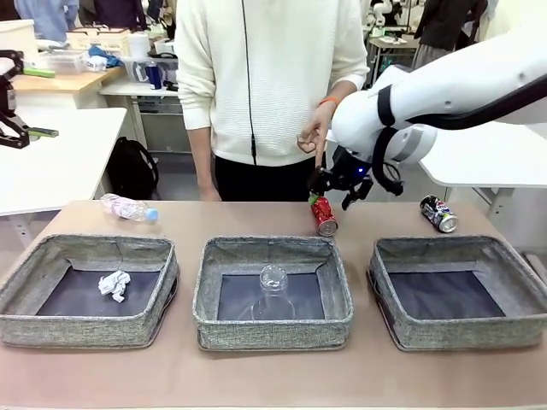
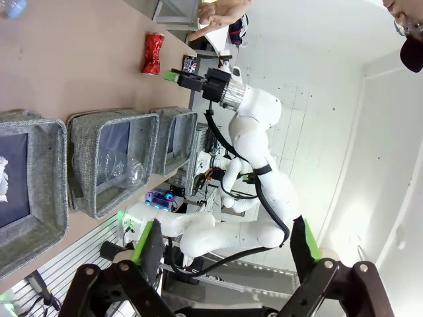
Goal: Sort the waste into the appropriate baskets.
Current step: Pick up the waste item pointed out by the person.
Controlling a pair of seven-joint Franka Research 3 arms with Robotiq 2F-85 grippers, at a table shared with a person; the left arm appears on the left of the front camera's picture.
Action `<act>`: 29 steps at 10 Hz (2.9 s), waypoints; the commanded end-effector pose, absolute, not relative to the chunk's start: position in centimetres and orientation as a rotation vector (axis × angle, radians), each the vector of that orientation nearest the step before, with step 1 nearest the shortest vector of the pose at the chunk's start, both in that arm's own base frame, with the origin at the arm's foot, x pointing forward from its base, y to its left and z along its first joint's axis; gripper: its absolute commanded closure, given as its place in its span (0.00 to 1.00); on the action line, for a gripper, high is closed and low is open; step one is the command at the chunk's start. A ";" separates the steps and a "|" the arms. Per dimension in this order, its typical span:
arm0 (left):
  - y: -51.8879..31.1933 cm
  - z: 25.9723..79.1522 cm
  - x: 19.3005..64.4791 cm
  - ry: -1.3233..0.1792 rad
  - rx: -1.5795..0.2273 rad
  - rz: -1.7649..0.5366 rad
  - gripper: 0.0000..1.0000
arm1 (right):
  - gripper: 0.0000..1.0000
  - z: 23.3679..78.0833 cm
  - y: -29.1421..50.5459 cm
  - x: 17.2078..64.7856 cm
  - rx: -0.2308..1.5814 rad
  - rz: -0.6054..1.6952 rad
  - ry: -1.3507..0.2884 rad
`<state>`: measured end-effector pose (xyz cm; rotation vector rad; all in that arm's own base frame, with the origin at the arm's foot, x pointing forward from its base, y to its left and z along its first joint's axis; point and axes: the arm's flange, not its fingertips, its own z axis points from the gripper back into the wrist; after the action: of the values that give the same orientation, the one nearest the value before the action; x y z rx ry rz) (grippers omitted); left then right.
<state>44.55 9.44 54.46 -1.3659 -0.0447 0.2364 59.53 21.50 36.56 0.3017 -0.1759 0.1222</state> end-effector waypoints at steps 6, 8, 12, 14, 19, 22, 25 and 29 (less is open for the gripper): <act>9.5 54.8 44.4 -0.048 -1.381 0.228 0.00 | 0.00 31.7 22.7 63.8 0.223 0.006 -0.153; 9.5 54.8 44.4 -0.048 -1.381 0.228 0.00 | 0.00 31.5 22.7 63.9 0.230 0.005 -0.147; 9.5 54.8 44.4 -0.048 -1.381 0.228 0.00 | 0.31 31.4 22.8 63.8 0.225 0.010 -0.134; 9.5 54.8 44.4 -0.048 -1.381 0.228 0.00 | 0.91 31.3 22.6 63.9 0.208 0.015 -0.130; 9.5 54.8 44.4 -0.048 -1.381 0.228 0.00 | 1.00 31.1 22.5 63.9 0.193 0.016 -0.122; 9.5 54.8 44.4 -0.048 -1.381 0.228 0.00 | 1.00 31.1 22.3 63.9 0.180 0.005 -0.127; 9.5 54.8 44.4 -0.048 -1.381 0.228 0.00 | 1.00 31.8 21.5 63.6 0.187 -0.014 -0.124; 9.5 54.8 44.4 -0.048 -1.381 0.228 0.00 | 1.00 43.4 16.4 52.4 0.191 -0.147 0.018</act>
<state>44.53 9.45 54.55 -1.3656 -0.0462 0.2353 57.60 18.80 38.77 0.1851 -0.0040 -0.0857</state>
